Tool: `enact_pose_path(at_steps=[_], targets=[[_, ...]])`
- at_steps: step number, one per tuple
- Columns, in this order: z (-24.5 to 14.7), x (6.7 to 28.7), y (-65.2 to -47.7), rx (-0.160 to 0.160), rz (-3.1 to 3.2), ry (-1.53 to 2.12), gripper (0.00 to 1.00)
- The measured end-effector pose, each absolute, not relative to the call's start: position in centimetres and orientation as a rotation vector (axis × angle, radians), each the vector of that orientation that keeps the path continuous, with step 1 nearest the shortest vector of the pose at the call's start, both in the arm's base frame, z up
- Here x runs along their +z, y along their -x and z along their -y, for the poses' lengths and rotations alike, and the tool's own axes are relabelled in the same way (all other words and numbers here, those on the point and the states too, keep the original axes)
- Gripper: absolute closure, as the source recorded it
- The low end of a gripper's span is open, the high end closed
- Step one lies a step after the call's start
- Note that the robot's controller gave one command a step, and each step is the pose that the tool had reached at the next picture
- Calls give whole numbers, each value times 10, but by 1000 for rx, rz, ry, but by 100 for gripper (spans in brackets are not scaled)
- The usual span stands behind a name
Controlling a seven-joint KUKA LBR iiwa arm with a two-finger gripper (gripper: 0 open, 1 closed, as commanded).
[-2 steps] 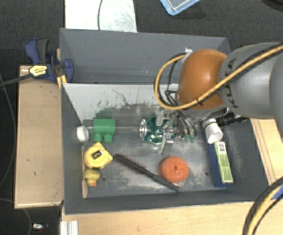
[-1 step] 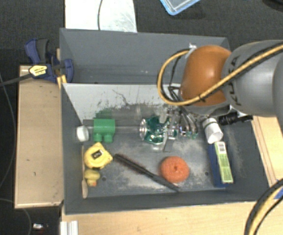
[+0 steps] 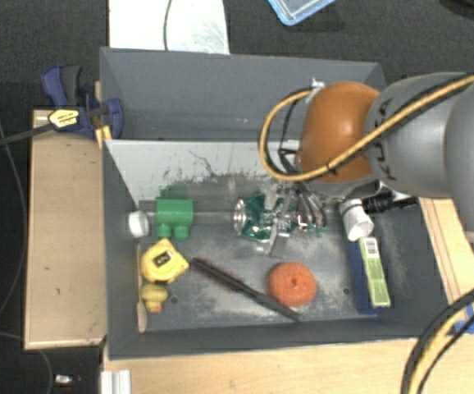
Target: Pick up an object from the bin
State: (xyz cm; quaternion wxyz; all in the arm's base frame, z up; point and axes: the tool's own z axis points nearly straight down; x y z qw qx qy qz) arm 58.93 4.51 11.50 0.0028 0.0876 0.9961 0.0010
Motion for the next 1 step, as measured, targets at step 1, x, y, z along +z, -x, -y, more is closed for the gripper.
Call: enact_pose_path(at_steps=[1], targets=[[-60, 70, -589, 7, -3113, -330, 0]])
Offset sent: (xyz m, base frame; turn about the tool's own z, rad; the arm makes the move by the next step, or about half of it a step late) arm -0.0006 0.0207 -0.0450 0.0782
